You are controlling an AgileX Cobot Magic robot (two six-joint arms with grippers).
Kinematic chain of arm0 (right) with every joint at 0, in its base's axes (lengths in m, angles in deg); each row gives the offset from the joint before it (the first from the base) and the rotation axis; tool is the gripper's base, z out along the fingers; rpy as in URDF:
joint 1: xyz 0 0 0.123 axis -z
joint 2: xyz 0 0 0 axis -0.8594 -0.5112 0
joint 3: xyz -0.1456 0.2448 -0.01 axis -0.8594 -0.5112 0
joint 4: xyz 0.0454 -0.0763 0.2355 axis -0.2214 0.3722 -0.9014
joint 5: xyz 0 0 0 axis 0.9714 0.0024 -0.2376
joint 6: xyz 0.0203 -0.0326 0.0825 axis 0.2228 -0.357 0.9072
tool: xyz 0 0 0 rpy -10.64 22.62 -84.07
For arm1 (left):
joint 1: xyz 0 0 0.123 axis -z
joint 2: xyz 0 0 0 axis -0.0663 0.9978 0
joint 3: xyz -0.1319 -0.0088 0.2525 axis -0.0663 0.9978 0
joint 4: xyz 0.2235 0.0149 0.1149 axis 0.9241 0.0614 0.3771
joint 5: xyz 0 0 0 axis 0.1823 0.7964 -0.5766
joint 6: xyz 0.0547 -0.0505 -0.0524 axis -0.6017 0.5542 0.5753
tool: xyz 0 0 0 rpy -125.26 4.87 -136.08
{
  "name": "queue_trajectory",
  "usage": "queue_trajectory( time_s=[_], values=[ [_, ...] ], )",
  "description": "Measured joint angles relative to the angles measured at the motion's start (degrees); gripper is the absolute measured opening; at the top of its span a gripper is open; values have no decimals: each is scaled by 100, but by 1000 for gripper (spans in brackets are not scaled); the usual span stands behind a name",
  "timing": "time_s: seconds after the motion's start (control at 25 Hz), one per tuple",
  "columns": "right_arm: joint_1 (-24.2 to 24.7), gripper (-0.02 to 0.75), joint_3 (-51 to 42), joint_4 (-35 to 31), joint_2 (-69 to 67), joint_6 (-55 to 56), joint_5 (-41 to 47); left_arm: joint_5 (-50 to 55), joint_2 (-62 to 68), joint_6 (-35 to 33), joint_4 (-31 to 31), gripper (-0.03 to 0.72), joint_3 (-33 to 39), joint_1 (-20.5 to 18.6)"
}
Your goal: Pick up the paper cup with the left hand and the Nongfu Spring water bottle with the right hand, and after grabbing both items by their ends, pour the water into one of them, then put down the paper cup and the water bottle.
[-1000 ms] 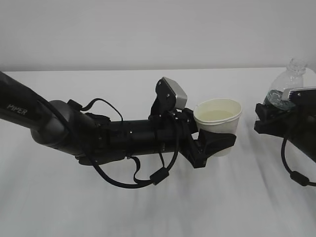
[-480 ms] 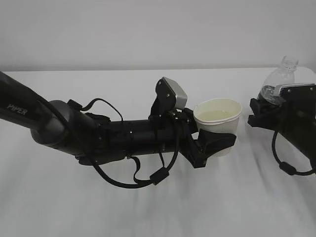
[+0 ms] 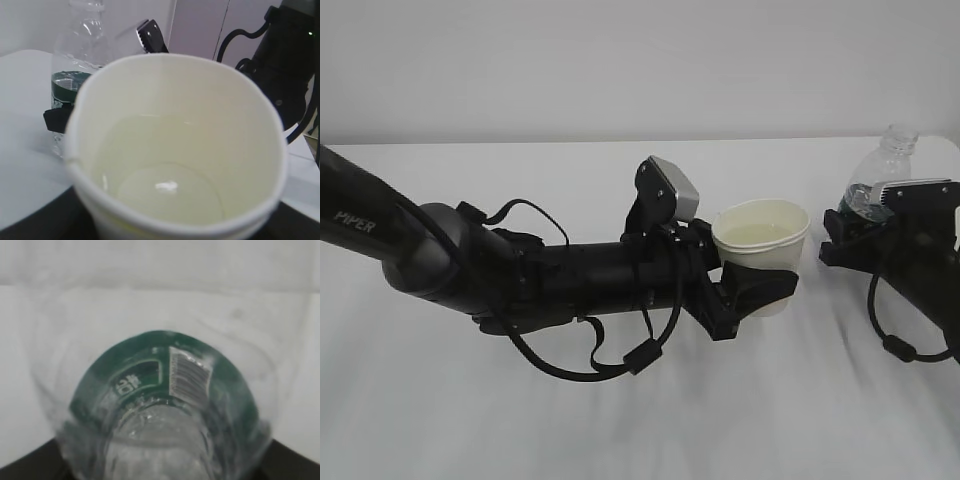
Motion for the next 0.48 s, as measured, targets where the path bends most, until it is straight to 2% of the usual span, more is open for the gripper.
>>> queue_trajectory(
  time_s=[0.48],
  values=[
    [0,439,0,0,-8,0,-9,-9,0,0,0,446,0,0]
  ],
)
